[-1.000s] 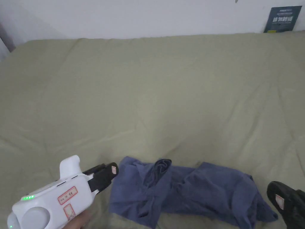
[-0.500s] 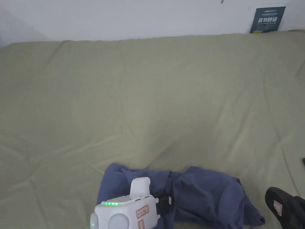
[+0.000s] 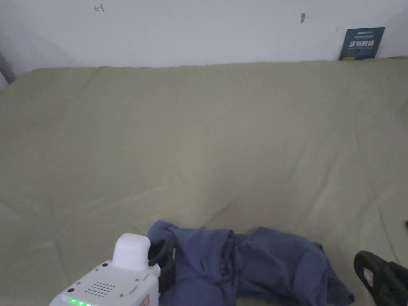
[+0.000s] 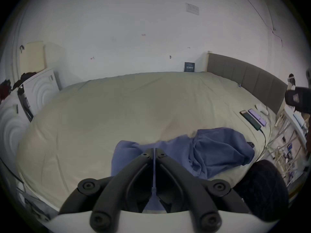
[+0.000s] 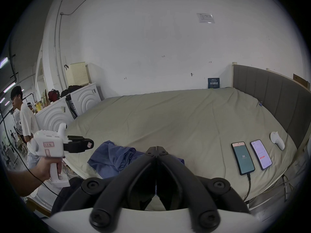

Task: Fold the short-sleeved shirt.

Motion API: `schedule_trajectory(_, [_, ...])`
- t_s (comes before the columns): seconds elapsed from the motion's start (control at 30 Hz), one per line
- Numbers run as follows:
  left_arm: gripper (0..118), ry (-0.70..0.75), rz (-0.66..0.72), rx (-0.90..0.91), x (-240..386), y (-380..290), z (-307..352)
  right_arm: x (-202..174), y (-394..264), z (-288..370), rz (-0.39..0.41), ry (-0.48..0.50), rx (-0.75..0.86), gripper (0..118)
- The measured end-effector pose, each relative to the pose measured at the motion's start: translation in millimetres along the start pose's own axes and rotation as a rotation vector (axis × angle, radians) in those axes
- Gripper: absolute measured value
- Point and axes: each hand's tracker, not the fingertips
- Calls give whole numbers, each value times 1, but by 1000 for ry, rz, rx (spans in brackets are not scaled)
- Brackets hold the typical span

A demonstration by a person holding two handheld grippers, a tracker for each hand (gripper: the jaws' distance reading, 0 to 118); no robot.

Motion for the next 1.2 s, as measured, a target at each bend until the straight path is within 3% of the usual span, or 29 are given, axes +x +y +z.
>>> schedule_trajectory(0.03, [97,-75,121,-12,-15,-1,1,-1,-1,2,2,1,-2,0])
schedule_trajectory(0.07, [115,-141,222,-25,-31,-3,2,-3,-2,3,3,3,-3,0])
schedule_trajectory(0.13, [116,-262,441,21,-69,-10,3,-4,-3,5,6,7,-10,0])
schedule_trajectory(0.27, [116,-347,598,-23,-139,-18,-18,-4,-5,8,7,5,-20,0])
schedule_trajectory(0.43, [116,-642,943,-308,-213,-50,-95,-1,-4,2,2,-9,-39,0])
schedule_trajectory(0.5, [116,-645,949,-368,-213,-63,-120,-1,-1,0,-2,-12,-45,0])
schedule_trajectory(0.53, [116,-784,934,-245,-208,-59,-123,-1,0,-1,2,-18,-44,0])
schedule_trajectory(0.6, [116,-831,955,-304,-190,-53,-144,0,2,-4,0,-23,-46,0])
schedule_trajectory(0.67, [116,-862,846,-318,-160,-47,-162,2,4,-9,-19,-24,-51,0])
schedule_trajectory(0.77, [115,-793,695,-308,-140,-41,-173,2,4,-18,-18,-45,-67,0])
schedule_trajectory(0.8, [111,-766,709,-299,-139,-40,-171,2,5,-20,-21,-46,-69,0])
schedule_trajectory(0.83, [94,-721,746,-291,-141,-40,-170,3,6,-20,-28,-42,-69,0])
schedule_trajectory(0.87, [33,-624,780,-289,-145,-40,-169,3,6,-19,-36,-35,-66,0])
schedule_trajectory(0.9, [14,-478,782,-299,-143,-39,-161,3,6,-20,-37,-31,-66,0])
schedule_trajectory(0.93, [14,-301,707,-363,-140,-43,-164,3,5,-20,-33,-29,-68,0])
schedule_trajectory(0.97, [14,-497,789,-327,-140,-50,-164,2,5,-21,-22,-27,-73,0])
schedule_trajectory(1.0, [14,-507,771,-251,-137,-46,-159,2,5,-22,-14,-28,-76,0])
schedule_trajectory(1.03, [14,-407,710,-291,-130,-41,-153,1,6,-22,-7,-30,-78,0])
schedule_trajectory(1.2, [14,-283,664,-189,-127,-19,-111,0,10,-14,-14,-30,-54,0])
